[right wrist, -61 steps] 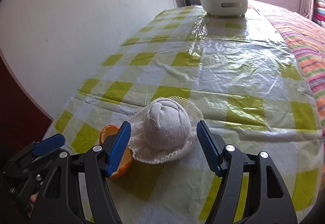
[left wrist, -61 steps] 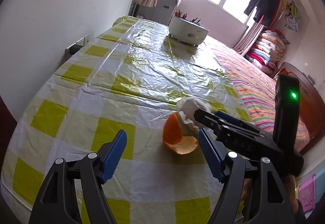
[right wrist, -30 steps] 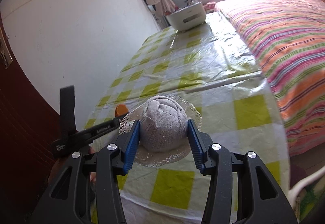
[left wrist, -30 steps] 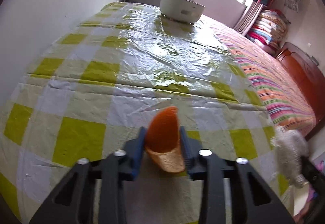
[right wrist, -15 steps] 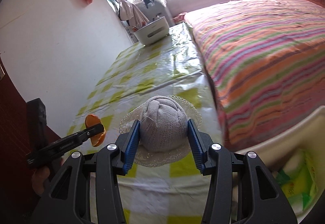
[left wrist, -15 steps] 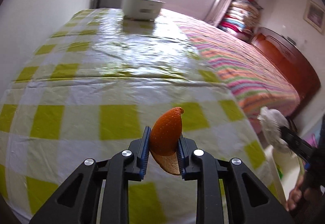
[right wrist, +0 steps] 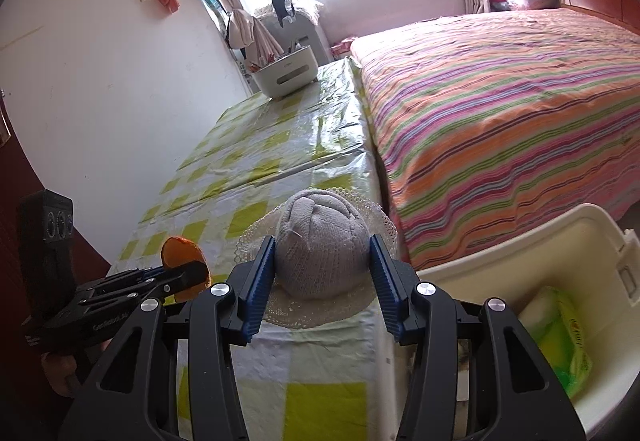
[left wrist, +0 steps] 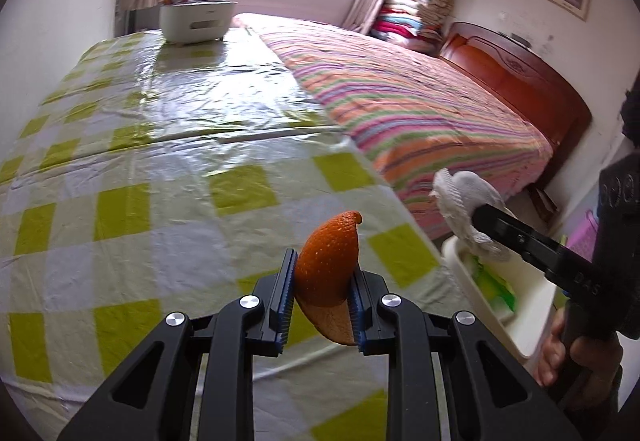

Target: Collect trash

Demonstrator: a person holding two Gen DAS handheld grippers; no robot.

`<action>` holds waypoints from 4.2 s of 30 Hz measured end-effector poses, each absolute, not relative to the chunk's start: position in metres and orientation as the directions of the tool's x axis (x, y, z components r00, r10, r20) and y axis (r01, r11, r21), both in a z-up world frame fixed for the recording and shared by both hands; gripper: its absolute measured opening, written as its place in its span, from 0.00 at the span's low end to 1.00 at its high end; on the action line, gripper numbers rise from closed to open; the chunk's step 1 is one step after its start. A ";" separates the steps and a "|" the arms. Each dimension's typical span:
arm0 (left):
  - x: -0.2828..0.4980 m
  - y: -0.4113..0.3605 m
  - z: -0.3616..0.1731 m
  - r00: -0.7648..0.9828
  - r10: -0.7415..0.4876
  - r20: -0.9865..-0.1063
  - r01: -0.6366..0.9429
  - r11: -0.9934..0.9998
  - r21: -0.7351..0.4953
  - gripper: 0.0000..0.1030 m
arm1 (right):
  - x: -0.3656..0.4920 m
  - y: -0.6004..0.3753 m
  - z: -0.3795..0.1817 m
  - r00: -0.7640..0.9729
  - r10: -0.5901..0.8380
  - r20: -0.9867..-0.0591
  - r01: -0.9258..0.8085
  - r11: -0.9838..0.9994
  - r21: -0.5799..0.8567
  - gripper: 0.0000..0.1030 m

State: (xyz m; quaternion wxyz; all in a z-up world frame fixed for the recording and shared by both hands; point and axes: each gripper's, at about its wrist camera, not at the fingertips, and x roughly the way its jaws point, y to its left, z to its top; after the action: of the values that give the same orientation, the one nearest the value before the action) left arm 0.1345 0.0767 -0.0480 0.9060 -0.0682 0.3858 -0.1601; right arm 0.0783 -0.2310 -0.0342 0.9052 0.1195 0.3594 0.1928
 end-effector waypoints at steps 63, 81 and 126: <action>0.112 -0.127 -0.056 0.533 -0.468 -0.705 0.467 0.857 -0.216 0.62 | -0.009 -0.420 -0.018 0.917 0.114 -0.383 0.147 0.795 0.588 0.71; 0.099 -0.079 -0.041 0.662 -0.340 -0.668 0.360 0.926 -0.115 0.65 | -0.007 -0.382 -0.024 0.897 0.081 -0.434 0.134 0.886 0.443 0.75; 0.052 0.092 -0.021 0.832 -0.055 -0.552 0.010 0.996 -0.084 0.66 | -0.020 -0.239 -0.021 0.874 0.124 -0.469 -0.043 0.983 0.179 0.84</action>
State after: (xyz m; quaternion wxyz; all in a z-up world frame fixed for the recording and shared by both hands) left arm 0.0520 0.0923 -0.0210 0.9562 -0.0390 0.2896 -0.0168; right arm -0.0204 -0.2388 -0.0215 0.9646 0.0817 0.2468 0.0434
